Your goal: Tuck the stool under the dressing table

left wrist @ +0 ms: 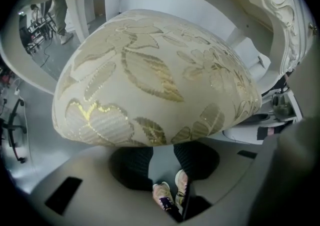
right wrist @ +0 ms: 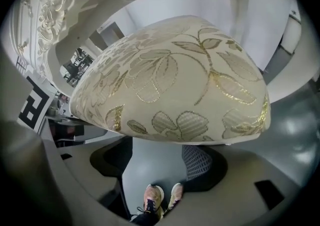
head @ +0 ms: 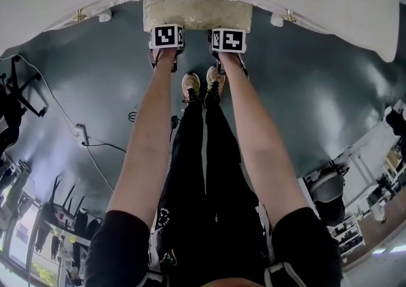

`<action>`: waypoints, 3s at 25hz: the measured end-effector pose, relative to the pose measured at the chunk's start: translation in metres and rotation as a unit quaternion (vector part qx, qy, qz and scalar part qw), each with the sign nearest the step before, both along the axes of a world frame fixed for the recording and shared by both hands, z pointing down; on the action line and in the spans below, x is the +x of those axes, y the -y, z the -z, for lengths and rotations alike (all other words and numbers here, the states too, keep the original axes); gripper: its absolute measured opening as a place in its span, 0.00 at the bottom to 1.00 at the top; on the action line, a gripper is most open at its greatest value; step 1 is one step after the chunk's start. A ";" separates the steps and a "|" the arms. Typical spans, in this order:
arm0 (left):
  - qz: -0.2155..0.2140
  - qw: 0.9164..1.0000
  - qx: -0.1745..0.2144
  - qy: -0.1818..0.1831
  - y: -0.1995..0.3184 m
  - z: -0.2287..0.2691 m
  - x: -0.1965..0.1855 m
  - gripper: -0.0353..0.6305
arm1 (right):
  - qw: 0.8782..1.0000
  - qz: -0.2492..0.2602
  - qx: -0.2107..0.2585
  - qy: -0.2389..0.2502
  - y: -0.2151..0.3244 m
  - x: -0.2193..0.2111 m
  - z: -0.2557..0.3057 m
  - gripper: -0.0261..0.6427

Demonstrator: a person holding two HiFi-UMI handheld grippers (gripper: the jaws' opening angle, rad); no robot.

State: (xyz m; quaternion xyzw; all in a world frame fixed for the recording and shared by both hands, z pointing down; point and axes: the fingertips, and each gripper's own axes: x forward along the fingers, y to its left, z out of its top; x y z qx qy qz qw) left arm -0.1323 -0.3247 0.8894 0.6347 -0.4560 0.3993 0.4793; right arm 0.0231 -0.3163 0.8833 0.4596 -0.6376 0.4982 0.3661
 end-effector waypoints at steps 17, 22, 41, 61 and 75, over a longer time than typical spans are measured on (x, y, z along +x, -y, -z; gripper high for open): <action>-0.026 0.999 0.042 0.004 0.023 0.008 -0.003 0.28 | 0.999 0.015 0.038 0.006 0.013 0.001 0.008 0.53; -0.024 0.996 0.083 -0.007 0.000 0.040 0.002 0.23 | 0.995 0.045 0.087 0.021 -0.002 -0.010 0.039 0.47; -0.101 0.855 0.503 -0.083 -0.019 0.523 0.016 0.10 | 0.876 0.099 0.470 0.029 -0.007 -0.051 0.501 0.16; -0.177 0.744 0.634 -0.116 -0.076 0.830 0.020 0.10 | 0.755 0.167 0.632 0.048 -0.064 -0.083 0.822 0.09; -0.171 0.743 0.639 -0.104 -0.069 0.829 0.028 0.10 | 0.753 0.162 0.636 0.045 -0.057 -0.069 0.825 0.08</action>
